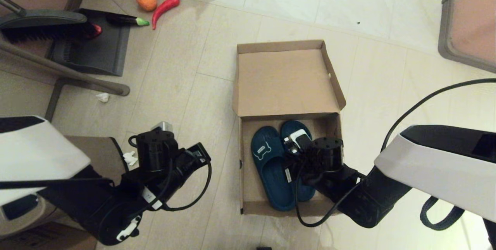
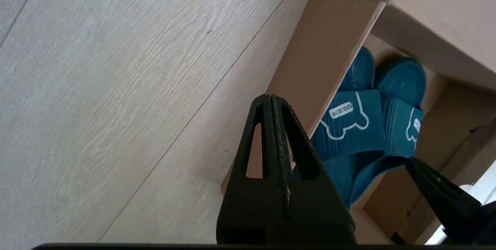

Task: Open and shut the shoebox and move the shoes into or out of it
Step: Close the shoe box

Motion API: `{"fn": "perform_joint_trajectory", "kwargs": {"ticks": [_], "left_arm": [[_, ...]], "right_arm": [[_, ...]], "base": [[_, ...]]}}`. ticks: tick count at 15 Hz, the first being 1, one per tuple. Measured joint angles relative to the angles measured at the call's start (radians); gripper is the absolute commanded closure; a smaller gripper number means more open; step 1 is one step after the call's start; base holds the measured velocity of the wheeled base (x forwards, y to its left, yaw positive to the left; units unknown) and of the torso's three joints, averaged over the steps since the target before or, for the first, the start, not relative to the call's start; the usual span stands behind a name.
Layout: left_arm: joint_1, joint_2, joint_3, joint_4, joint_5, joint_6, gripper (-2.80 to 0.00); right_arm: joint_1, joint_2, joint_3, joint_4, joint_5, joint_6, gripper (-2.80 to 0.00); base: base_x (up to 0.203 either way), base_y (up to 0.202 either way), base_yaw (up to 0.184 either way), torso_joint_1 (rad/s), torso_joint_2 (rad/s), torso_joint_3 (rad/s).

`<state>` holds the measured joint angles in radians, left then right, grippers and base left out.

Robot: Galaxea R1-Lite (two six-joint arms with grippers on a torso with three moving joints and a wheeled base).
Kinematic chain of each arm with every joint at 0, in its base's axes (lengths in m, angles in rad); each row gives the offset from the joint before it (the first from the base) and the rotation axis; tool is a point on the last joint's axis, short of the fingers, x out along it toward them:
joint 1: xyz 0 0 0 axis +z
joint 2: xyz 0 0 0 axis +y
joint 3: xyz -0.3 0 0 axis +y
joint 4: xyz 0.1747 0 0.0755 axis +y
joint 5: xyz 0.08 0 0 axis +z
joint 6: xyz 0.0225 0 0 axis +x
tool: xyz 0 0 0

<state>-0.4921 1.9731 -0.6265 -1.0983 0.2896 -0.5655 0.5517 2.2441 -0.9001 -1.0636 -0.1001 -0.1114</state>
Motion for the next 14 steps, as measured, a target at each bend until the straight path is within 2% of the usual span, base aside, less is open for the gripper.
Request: {"fn": "perform_joint_trajectory", "kwargs": {"ticks": [4, 5, 9, 14], "left_arm": [[0.0, 0.01, 0.0, 0.0, 0.0, 0.0, 0.0], [0.0, 0.01, 0.0, 0.0, 0.0, 0.0, 0.0], [0.003, 0.008, 0.003, 0.0, 0.0, 0.0, 0.0], [0.009, 0.01, 0.0, 0.0, 0.0, 0.012, 0.0]], "right_arm": [[0.0, -0.052, -0.004, 0.162, 0.109, 0.038, 0.0], [0.0, -0.056, -0.005, 0.182, 0.117, 0.038, 0.0], [0.0, 0.005, -0.059, 0.186, 0.108, 0.04, 0.0], [0.0, 0.146, -0.263, 0.209, 0.029, 0.04, 0.0]], "base": [[0.0, 0.0, 0.0, 0.0, 0.0, 0.0], [0.0, 0.0, 0.0, 0.0, 0.0, 0.0], [0.0, 0.0, 0.0, 0.0, 0.0, 0.0], [0.0, 0.0, 0.0, 0.0, 0.0, 0.0]]}}
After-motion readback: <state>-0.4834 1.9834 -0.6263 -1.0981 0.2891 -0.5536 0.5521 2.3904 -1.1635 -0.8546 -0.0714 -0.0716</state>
